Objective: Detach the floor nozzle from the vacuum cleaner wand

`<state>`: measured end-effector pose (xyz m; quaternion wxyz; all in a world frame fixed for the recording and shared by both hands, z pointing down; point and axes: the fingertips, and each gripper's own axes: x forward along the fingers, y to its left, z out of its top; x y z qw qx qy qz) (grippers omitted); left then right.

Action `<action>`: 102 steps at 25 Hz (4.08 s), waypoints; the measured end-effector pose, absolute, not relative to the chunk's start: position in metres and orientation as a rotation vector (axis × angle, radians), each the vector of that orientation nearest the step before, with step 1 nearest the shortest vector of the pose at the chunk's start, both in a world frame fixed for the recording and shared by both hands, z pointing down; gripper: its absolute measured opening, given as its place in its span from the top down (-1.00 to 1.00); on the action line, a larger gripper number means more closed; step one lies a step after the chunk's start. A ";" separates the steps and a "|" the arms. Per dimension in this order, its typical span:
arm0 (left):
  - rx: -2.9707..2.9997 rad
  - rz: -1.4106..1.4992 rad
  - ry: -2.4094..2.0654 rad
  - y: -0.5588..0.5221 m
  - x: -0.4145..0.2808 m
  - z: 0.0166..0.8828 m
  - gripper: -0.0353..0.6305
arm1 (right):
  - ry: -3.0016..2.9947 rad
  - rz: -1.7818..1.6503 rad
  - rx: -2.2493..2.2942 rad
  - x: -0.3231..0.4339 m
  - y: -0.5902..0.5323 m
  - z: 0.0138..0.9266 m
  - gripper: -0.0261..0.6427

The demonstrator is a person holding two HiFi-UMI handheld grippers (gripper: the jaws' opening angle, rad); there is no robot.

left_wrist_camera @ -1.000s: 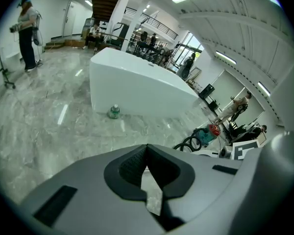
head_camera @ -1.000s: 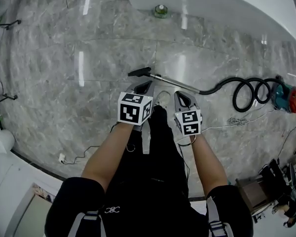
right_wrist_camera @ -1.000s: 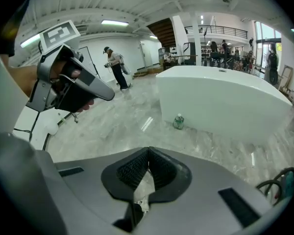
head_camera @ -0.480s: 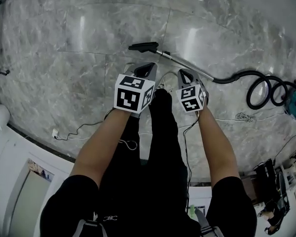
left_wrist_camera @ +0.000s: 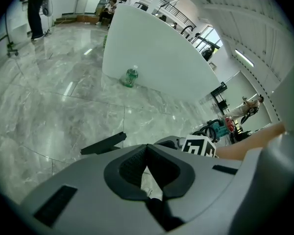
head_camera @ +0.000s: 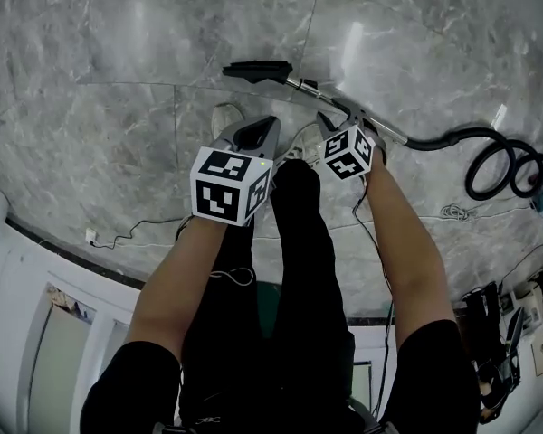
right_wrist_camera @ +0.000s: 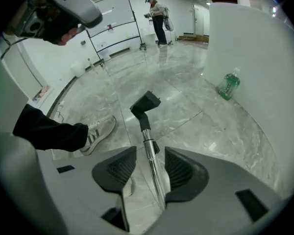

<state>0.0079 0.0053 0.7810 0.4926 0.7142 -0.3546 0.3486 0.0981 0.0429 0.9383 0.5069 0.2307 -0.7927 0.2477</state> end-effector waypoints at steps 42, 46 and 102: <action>1.641 0.709 -1.022 0.009 -0.081 0.890 0.88 | -1.634 0.413 0.377 0.061 0.040 1.164 -0.05; 1.641 0.735 -0.996 0.017 -0.073 0.890 0.88 | -1.657 0.389 0.373 0.057 0.047 1.162 0.32; 1.701 0.159 -1.017 -0.074 -0.110 0.706 0.56 | -2.255 0.929 0.401 -0.132 0.030 0.766 0.39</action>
